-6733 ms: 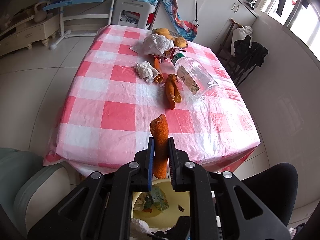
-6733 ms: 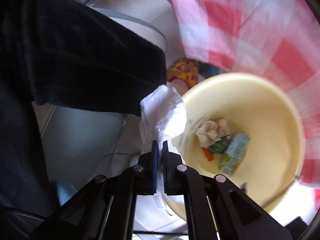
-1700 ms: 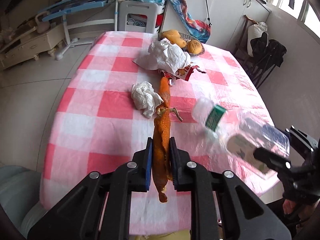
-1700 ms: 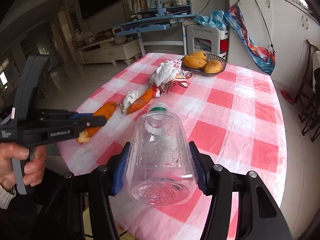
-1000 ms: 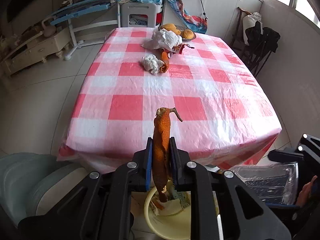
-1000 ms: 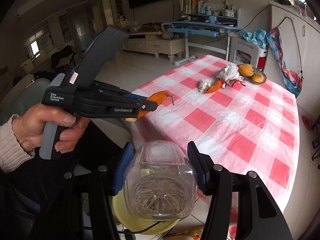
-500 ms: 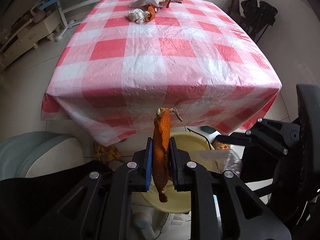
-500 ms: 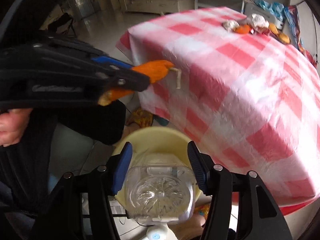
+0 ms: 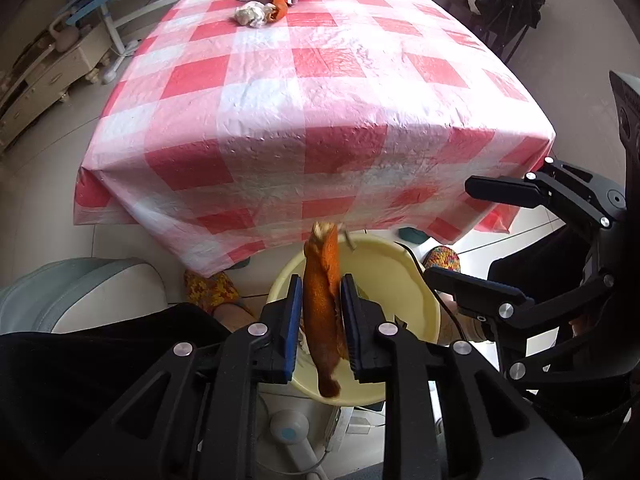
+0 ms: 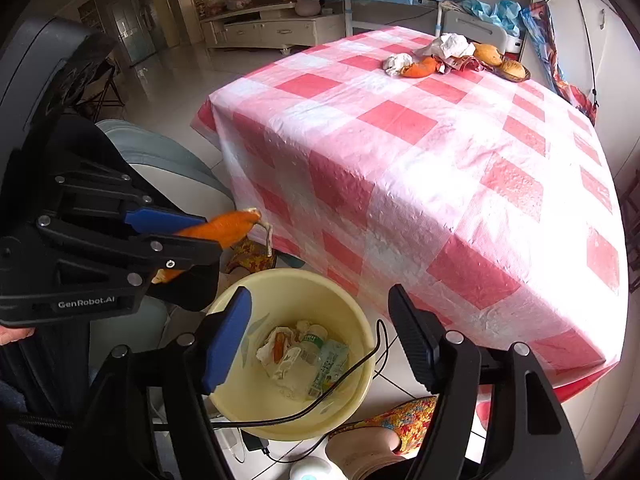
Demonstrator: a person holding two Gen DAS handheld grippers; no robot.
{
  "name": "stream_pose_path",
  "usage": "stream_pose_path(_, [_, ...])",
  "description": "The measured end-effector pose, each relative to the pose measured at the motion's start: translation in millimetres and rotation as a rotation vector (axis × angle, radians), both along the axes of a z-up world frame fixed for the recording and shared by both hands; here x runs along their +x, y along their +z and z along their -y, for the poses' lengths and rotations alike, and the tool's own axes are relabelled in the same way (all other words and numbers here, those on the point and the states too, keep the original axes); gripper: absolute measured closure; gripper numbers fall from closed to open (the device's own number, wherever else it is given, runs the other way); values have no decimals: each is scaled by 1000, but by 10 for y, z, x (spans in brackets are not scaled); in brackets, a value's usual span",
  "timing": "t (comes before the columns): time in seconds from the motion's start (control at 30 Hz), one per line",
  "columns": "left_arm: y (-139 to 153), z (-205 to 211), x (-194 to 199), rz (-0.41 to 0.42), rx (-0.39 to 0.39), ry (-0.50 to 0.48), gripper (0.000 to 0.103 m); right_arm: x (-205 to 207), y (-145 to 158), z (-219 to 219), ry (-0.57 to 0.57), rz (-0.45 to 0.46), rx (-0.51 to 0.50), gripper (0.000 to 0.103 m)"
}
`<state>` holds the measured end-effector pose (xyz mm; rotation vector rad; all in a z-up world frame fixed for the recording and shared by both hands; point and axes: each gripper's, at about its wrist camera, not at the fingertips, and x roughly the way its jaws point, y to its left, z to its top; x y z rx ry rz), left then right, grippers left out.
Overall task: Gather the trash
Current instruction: 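Drop the peel into the yellow basin with the left gripper while the right gripper drops the bottle, then move both grippers back over the table items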
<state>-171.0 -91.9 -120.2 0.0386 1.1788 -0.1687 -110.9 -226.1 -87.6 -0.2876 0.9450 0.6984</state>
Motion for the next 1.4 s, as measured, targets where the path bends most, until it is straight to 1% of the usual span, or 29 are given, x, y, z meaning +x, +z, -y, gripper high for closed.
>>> stream_pose_path(0.1, [43,-10,22,17,-3,5,82,0,9,1,-8,10,3,33])
stream_pose_path(0.17, [103,-31,44,44,-8,10,76,8,46,12,-15,23,8,32])
stream_pose_path(0.23, [193,-69,93,83,-13,23,73,10,96,31,-19,42,12,30])
stream_pose_path(0.3, [291,-120,170,114,-22,39,72,12,134,44,-22,59,16,29])
stream_pose_path(0.4, [448,-206,359,165,-31,71,68,62,214,73,-31,82,26,29])
stream_pose_path(0.5, [521,-265,570,188,-35,102,64,130,285,94,-38,97,32,28])
stream_pose_path(0.6, [560,-321,822,195,-49,129,62,214,360,108,-35,113,32,28])
stream_pose_path(0.7, [591,-376,1079,207,-57,157,57,343,422,105,-32,135,25,28])
stream_pose_path(0.77, [595,-405,1282,207,-72,178,54,459,457,109,-38,149,24,27])
stream_pose_path(0.9, [564,-455,1706,200,-106,219,52,716,492,105,-57,166,31,27])
stream_pose_path(1.07, [470,-472,2312,192,-96,270,47,1045,516,8,-56,188,22,27])
stream_pose_path(1.13, [390,-487,2521,180,-77,283,45,1177,512,-29,-56,190,20,27])
stream_pose_path(1.2, [304,-498,2693,164,-62,294,45,1313,501,-67,-63,193,21,27])
stream_pose_path(1.27, [205,-520,2846,146,-59,304,45,1449,485,-103,-73,193,28,27])
stream_pose_path(1.33, [130,-516,2954,133,-64,294,45,1572,472,-131,-83,195,37,27])
stream_pose_path(1.4, [105,-486,2998,140,-56,270,64,1674,464,-147,-97,196,52,27])
